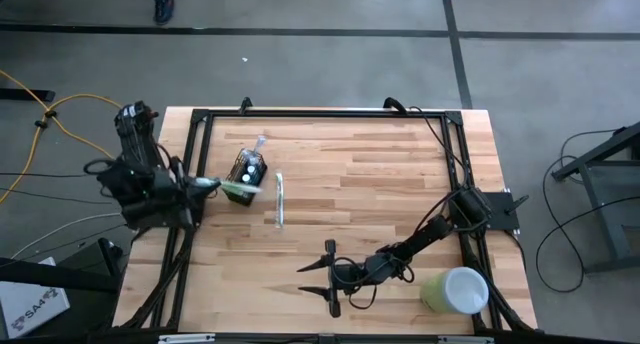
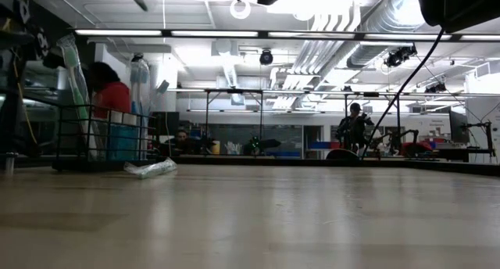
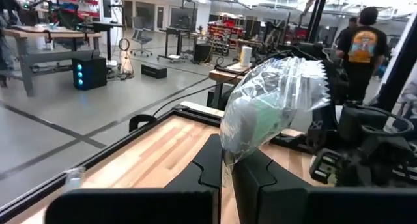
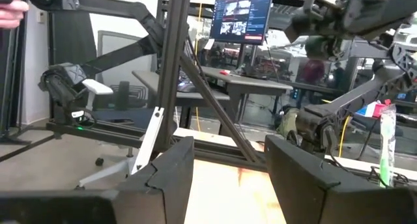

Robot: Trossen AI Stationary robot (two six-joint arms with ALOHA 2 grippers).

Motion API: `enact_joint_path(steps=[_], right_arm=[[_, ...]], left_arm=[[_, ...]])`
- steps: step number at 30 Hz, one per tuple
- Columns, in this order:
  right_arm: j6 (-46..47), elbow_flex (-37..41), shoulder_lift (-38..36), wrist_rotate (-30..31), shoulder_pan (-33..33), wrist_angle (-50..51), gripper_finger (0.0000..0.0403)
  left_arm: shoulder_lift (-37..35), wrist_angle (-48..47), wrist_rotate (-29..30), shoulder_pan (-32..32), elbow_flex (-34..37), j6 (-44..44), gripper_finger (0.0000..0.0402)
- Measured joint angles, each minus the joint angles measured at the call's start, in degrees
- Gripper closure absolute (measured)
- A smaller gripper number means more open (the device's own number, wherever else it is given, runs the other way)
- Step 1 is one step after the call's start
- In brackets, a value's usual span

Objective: Pick & Place toothbrushing station
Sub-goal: Put the bottom green toothbrush into the black wire organizer

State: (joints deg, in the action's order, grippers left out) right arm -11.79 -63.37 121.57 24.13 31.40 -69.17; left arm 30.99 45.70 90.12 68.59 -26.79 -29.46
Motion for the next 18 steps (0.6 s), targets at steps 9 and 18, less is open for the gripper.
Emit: enact_joint_path(steps=[9, 18], right_arm=[[0.0, 0.0, -0.01, 1.5, -0.96, 0.14, 0.0224], [0.5, 0.0, -0.03, 1.5, -0.64, 1.84, 0.0224]], left_arm=[[-1.34, 6.48, -0.02, 3.34, -0.15, -10.41, 0.0397], [-4.68, 7.9, -0.04, 3.6, -0.16, -13.15, 0.0397]])
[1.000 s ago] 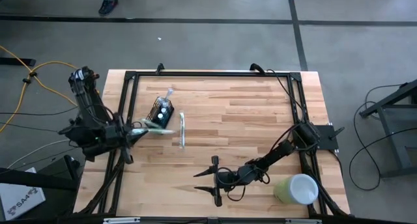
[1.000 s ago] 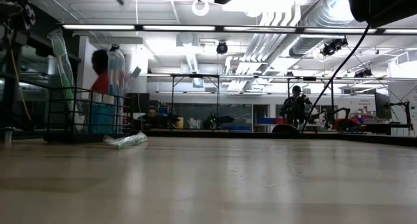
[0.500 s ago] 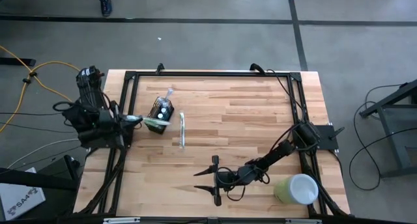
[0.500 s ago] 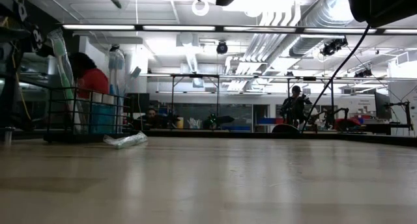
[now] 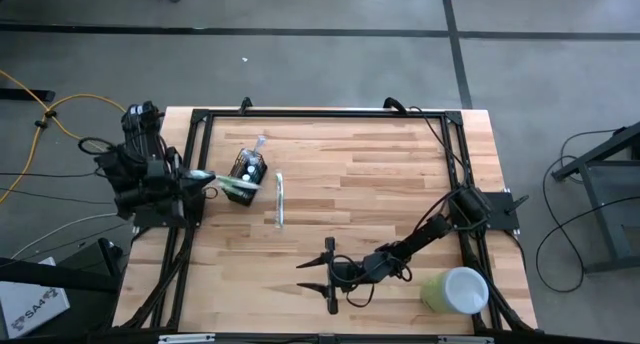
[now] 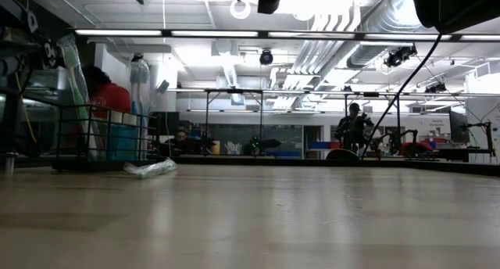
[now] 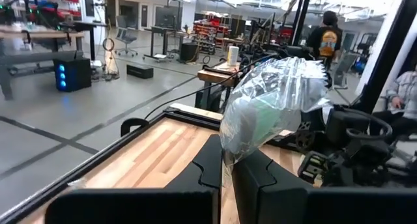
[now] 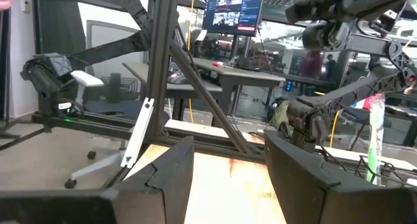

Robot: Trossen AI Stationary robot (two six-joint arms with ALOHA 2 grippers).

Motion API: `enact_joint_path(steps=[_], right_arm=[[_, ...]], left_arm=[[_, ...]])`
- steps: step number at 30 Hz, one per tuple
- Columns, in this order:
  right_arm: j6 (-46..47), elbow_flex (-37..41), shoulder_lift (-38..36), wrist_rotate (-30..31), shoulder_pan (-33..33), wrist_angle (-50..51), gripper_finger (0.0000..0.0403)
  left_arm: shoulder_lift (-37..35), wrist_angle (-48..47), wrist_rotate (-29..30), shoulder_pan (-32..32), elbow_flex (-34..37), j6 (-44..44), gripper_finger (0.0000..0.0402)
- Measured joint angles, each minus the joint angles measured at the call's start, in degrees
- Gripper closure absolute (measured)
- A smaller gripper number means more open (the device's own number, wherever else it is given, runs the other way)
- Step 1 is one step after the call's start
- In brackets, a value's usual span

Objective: Pick & Place toothbrushing station
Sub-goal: Put the bottom green toothbrush into the black wire organizer

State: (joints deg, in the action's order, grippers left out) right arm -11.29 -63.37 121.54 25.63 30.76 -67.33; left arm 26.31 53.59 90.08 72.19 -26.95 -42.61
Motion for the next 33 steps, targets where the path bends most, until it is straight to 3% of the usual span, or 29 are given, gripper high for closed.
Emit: enact_joint_path(steps=[4, 9, 17, 21, 27, 33], right_arm=[[0.09, 0.0, 0.0, 0.0, -0.03, -0.02, 0.0224], [-0.79, 0.0, 0.0, -0.05, -0.86, 0.08, 0.0224], [-0.55, 0.0, -0.02, -0.02, -2.5, -1.58, 0.0224], [-0.46, 0.0, -0.02, -0.02, -3.05, -1.56, 0.0224], [0.99, 0.0, -0.02, -0.03, -3.45, -1.6, 0.0224], [1.05, 0.0, -0.02, -0.02, -3.49, -1.9, 0.0224]], left_arm=[[1.41, 0.51, -0.04, 1.44, -1.4, 1.29, 0.0397], [8.21, 0.13, 0.02, 5.58, -4.67, -1.22, 0.0397], [17.72, -2.99, -0.23, 9.25, -16.26, -8.71, 0.0397], [18.53, -9.66, -0.25, 8.35, -20.38, -8.6, 0.0397], [16.85, -12.01, -0.16, 6.31, -21.59, -11.27, 0.0398], [15.36, -12.75, -1.12, 9.8, -21.61, -10.12, 0.0398]])
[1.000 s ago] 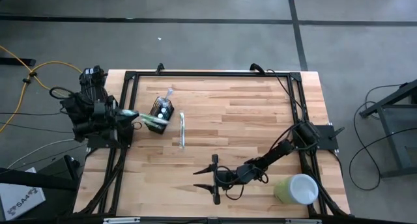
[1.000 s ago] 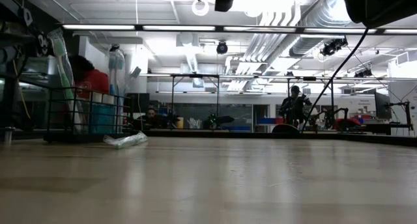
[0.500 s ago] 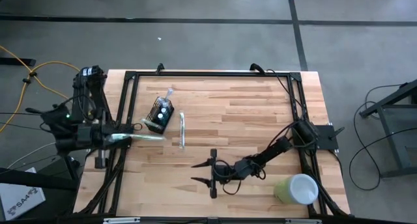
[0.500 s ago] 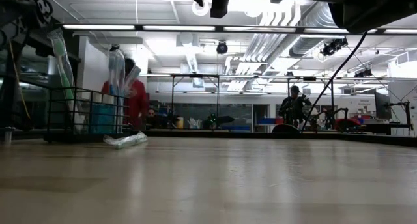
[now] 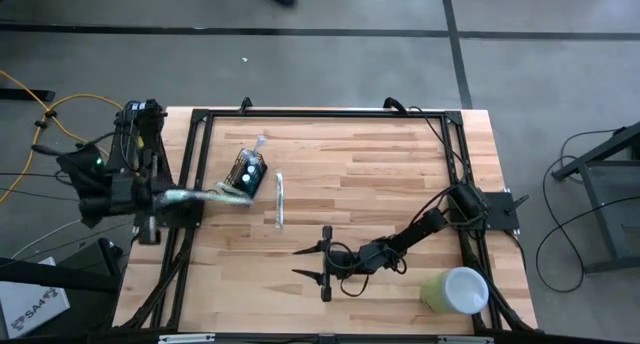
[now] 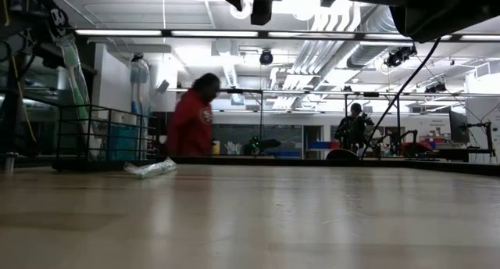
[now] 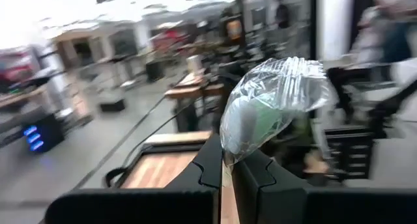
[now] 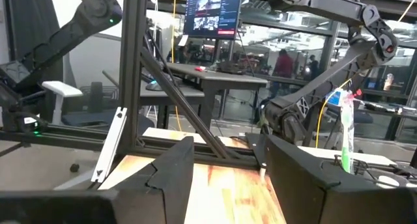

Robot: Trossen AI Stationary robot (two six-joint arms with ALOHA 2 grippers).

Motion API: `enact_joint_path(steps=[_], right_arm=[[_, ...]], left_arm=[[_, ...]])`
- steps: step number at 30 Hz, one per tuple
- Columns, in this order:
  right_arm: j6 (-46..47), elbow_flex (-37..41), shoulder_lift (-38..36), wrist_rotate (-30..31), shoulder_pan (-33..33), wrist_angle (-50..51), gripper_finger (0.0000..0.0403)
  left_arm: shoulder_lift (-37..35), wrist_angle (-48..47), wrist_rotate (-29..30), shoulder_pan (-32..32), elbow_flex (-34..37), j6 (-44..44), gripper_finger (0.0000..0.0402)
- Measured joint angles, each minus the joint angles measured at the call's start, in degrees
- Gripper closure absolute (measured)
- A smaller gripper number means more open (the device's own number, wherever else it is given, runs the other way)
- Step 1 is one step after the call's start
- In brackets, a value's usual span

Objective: Pick & Place toothbrushing station
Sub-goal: Put the bottom green toothbrush into the black wire organizer

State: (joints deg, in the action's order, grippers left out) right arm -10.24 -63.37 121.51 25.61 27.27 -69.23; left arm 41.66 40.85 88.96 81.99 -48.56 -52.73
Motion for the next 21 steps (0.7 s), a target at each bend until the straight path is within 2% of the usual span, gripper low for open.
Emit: enact_joint_path(steps=[6, 14, 21], right_arm=[[0.05, 0.0, 0.0, -0.03, -0.57, 0.0, 0.0224], [3.77, 0.0, 0.0, -0.07, -2.41, -0.02, 0.0224], [4.5, 0.0, 0.0, -0.24, -2.69, 0.0, 0.0224]], left_arm=[[3.7, -1.23, -4.95, 7.33, -0.02, 1.42, 0.0398], [5.42, -1.24, -9.6, 6.57, -1.89, -1.78, 0.0398], [9.03, -7.31, -13.56, 10.38, -7.66, -6.43, 0.0398]])
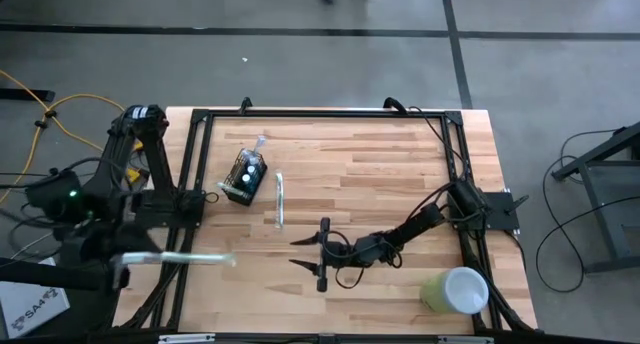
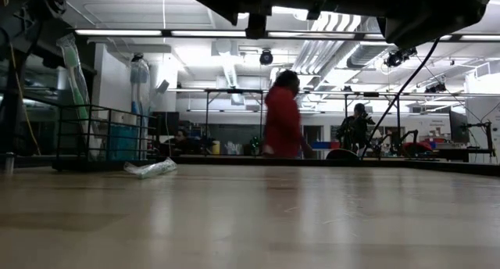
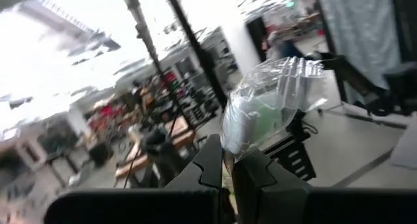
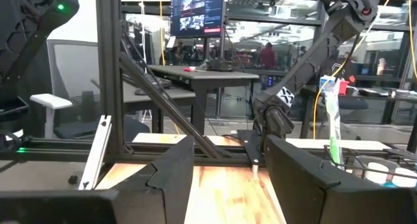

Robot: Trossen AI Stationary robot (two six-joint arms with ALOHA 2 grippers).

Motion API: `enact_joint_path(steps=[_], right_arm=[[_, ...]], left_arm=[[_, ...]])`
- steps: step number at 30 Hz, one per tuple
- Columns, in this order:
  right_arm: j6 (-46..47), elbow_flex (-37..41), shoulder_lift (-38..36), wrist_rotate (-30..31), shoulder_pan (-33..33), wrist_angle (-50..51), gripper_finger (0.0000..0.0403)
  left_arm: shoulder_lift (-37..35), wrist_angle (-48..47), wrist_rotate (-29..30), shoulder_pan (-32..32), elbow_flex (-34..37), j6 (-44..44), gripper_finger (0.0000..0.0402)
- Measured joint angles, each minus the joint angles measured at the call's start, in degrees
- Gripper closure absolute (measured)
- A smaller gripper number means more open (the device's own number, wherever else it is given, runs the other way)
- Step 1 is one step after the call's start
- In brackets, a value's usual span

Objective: Pick & Place toothbrushing station
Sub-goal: Put the bottom green toothbrush into the black wire organizer

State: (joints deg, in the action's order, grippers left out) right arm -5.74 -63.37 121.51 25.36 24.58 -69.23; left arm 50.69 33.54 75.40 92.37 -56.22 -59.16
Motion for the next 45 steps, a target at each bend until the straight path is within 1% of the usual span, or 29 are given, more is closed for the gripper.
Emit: enact_joint_path(steps=[4, 9, 12, 15, 18, 20, 23, 25, 27, 29, 30, 34, 36, 39, 41, 43, 45], right_arm=[[-0.02, 0.0, 0.0, -0.03, 0.01, 0.01, 0.0224], [-0.03, 0.0, 0.0, -0.02, 0.0, 0.02, 0.0224], [-0.04, 0.0, 0.0, -0.01, 0.0, 0.02, 0.0224], [-0.04, 0.0, 0.0, -0.02, 0.0, 0.02, 0.0224], [-0.04, 0.0, 0.0, -0.01, 0.0, 0.02, 0.0224], [-0.04, 0.0, 0.0, 0.0, 0.0, 0.02, 0.0224], [0.0, 0.0, 0.0, 0.0, 0.0, 0.02, 0.0224], [0.0, 0.0, 0.0, 0.0, 0.0, 0.02, 0.0224], [0.02, 0.0, 0.0, -0.02, 0.07, 0.02, 0.0224], [0.04, 0.0, 0.0, 0.0, 0.31, 0.02, 0.0224], [0.07, 0.0, 0.0, 0.01, 0.51, 0.02, 0.0224], [0.02, 0.0, 0.0, -0.02, 1.33, 0.04, 0.0224], [0.0, 0.0, 0.0, -0.02, 1.67, 0.04, 0.0224], [-0.02, 0.0, 0.0, -0.16, 1.92, 0.04, 0.0224], [-0.02, 0.0, 0.0, -0.32, 2.1, 0.06, 0.0224], [-0.02, 0.0, 0.0, -0.36, 2.28, 0.05, 0.0224], [-0.02, 0.0, 0.0, -0.38, 2.54, 0.07, 0.0224]], left_arm=[[1.12, -4.73, -2.97, 1.12, -3.41, -0.75, 0.0398], [1.12, -12.72, -8.09, 1.3, -8.81, 1.45, 0.0398], [1.19, -21.84, -12.86, 1.18, -13.28, 5.04, 0.0398], [1.78, -34.45, -19.57, -0.11, -18.69, 11.36, 0.0398], [2.86, -44.88, -26.37, -3.82, -23.51, 18.52, 0.0398], [3.62, -49.71, -30.81, -7.4, -25.64, 22.36, 0.0398], [4.9, -57.66, -40.54, -13.98, -27.86, 27.95, 0.0398], [5.91, -61.27, -45.99, -18.85, -28.63, 31.62, 0.0398], [6.79, -62.94, -48.22, -23.59, -28.64, 34.27, 0.0398], [7.65, -63.84, -47.84, -27.95, -28.64, 38.67, 0.0398], [7.92, -64.69, -46.69, -29.83, -28.64, 41.58, 0.0398], [8.13, -70.95, -36.6, -37.47, -28.64, 56.02, 0.0398], [7.96, -73.68, -33.25, -40.35, -28.64, 62.27, 0.0398], [7.94, -75.44, -30.54, -42.44, -28.64, 68.41, 0.0398], [7.92, -77.87, -26.2, -42.68, -28.64, 71.61, 0.0398], [7.94, -82.34, -21.7, -42.68, -28.64, 76.62, 0.0398], [7.92, -87.22, -19.9, -42.88, -28.64, 81.82, 0.0398]])
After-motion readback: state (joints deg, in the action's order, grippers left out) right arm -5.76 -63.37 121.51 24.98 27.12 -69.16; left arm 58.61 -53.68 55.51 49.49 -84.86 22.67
